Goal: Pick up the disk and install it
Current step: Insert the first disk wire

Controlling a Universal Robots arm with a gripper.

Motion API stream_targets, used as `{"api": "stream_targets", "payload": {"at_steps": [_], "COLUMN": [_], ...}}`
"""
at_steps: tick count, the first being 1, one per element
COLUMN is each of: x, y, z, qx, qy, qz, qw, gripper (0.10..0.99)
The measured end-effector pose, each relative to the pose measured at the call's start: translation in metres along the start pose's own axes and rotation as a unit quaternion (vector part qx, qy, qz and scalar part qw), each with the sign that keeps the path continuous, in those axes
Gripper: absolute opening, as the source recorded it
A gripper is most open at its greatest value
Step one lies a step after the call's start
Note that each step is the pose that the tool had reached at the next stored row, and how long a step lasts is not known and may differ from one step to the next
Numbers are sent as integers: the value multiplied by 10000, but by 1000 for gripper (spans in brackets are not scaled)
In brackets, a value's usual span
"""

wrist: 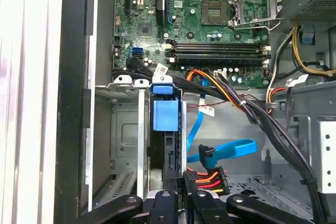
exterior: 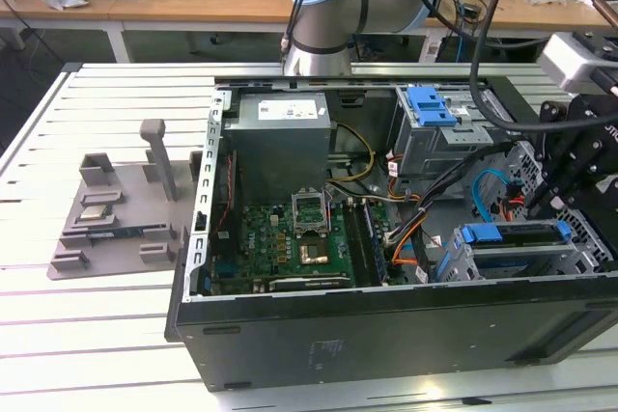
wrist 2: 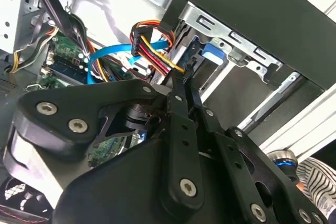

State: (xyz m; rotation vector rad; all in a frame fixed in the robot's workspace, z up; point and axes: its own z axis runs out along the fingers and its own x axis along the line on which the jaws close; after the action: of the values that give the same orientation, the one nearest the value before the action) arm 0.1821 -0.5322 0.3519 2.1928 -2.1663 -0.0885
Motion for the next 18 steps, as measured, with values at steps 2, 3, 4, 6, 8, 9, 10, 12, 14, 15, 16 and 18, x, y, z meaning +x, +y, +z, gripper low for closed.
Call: {"api": "stream_targets", "payload": {"at_steps": [2, 3, 4, 6, 8, 9, 10, 12, 14, 15, 16, 18], "x": [24, 27, 27, 27, 27, 27, 27, 27, 27, 27, 27, 27], "y": [-1, -2, -2, -3, -5, -6, -7, -8, -8, -9, -10, -11], "z": [15, 21, 25, 38, 69, 81, 88, 100, 106, 108, 109, 115], "qx": [0, 0, 0, 0, 0, 0, 0, 0, 0, 0, 0, 0], "qy": [0, -1, 0, 0, 3, 4, 6, 5, 5, 5, 5, 0], "qz": [0, 0, 0, 0, 0, 1, 1, 1, 1, 1, 1, 0], "qw": [10000, 10000, 10000, 10000, 10000, 10000, 10000, 10000, 10000, 10000, 10000, 10000], "gripper": [169, 169, 169, 169, 169, 169, 169, 169, 169, 169, 169, 169]}}
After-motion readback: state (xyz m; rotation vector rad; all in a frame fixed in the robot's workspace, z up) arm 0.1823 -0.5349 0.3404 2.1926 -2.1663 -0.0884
